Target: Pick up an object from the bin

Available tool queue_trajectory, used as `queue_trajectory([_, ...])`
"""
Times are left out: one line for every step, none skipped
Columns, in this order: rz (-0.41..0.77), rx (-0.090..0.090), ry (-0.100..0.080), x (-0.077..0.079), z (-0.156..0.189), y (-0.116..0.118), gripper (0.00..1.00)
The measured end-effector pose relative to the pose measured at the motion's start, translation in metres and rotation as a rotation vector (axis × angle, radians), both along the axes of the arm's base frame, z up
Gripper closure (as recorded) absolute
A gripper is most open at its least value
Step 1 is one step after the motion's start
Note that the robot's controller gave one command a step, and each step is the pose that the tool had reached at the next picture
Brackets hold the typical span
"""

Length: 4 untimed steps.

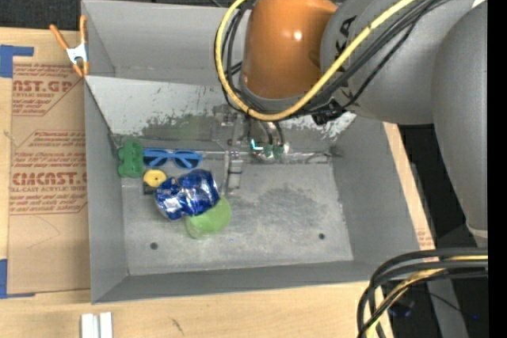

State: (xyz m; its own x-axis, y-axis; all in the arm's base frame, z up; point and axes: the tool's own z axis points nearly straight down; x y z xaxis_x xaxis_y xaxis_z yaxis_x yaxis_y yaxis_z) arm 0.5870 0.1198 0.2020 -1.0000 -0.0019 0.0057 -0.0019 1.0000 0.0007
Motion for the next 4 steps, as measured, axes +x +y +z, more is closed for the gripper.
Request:
queue_trajectory([0.42,0.002,-0.002,-0.014,-0.131,0.036,0.0])
queue_trajectory([0.418,0.002,-0.007,-0.013,-0.129,0.036,1.0])
queue_trajectory([0.284,0.002,-0.008,-0.02,-0.111,0.034,1.0])
queue_trajectory([0.283,0.002,-0.007,-0.02,-0.111,0.034,0.0])
